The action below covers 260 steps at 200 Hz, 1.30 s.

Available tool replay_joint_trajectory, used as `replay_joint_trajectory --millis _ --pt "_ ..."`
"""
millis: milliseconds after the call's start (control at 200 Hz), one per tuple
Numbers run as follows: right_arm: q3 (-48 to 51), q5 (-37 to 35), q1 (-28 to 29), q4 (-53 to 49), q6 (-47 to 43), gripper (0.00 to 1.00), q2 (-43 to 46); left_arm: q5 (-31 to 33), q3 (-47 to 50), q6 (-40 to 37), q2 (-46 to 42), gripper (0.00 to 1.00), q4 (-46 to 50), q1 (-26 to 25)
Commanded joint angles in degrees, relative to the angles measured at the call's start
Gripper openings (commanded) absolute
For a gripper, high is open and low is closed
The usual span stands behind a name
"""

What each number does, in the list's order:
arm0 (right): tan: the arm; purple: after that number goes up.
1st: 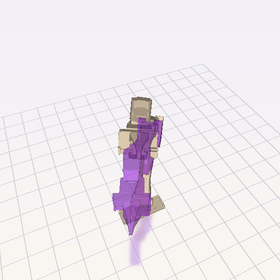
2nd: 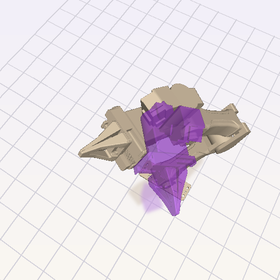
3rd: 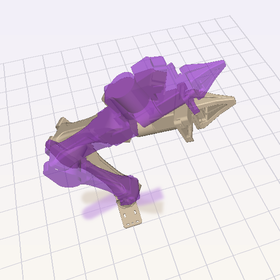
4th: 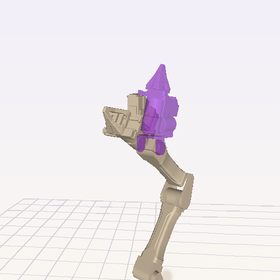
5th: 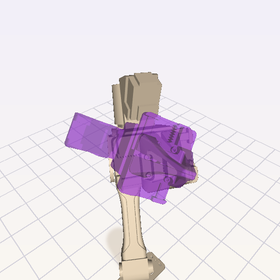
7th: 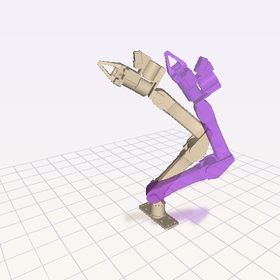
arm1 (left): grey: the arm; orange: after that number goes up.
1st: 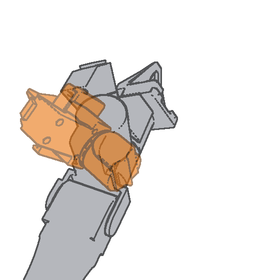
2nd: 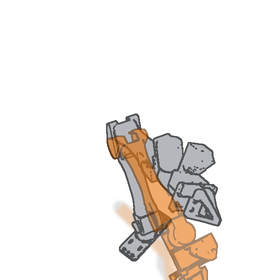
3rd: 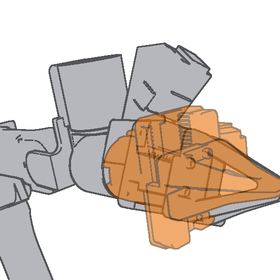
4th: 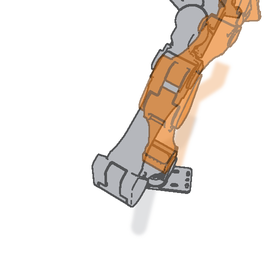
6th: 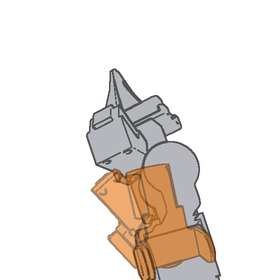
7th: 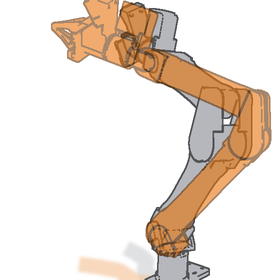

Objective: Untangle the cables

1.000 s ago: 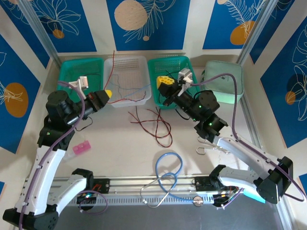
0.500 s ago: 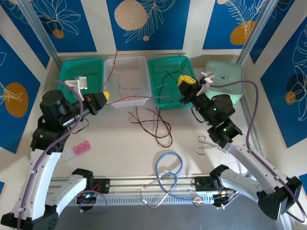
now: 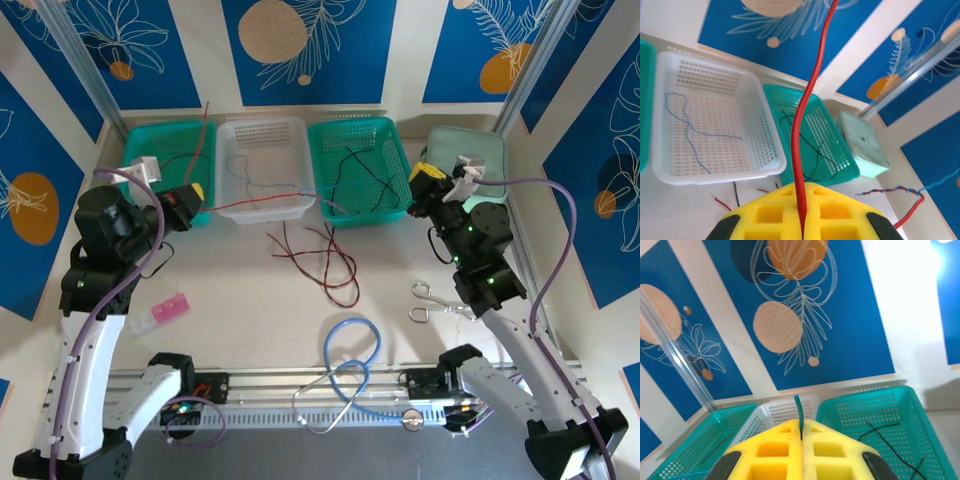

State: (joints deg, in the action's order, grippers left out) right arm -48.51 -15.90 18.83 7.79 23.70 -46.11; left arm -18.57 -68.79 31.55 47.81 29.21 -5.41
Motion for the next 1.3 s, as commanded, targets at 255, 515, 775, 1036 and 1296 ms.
replay_joint_trajectory --millis 255,515,775,1036,1296 --pt "-3.56 -8.21 -6.91 -11.94 1.7 0.0 1.72 2.31 2.48 8.4 2.09 0.0 -6.12 7.81" --pt "-3.01 -12.53 -9.47 -12.78 2.86 0.0 1.39 1.8 2.06 9.14 4.0 0.0 -7.94 11.29" --pt "-2.83 -15.43 -12.99 -11.86 3.12 0.0 0.01 0.16 3.36 12.48 4.91 0.0 -12.65 16.35" --pt "-1.25 -15.92 -17.83 -11.02 4.73 0.0 -0.35 -3.31 3.59 15.33 5.99 0.0 -15.17 22.47" --pt "-0.62 -14.44 -20.03 -11.12 4.65 0.0 0.24 -4.26 4.59 17.93 5.98 0.0 -18.35 24.83"
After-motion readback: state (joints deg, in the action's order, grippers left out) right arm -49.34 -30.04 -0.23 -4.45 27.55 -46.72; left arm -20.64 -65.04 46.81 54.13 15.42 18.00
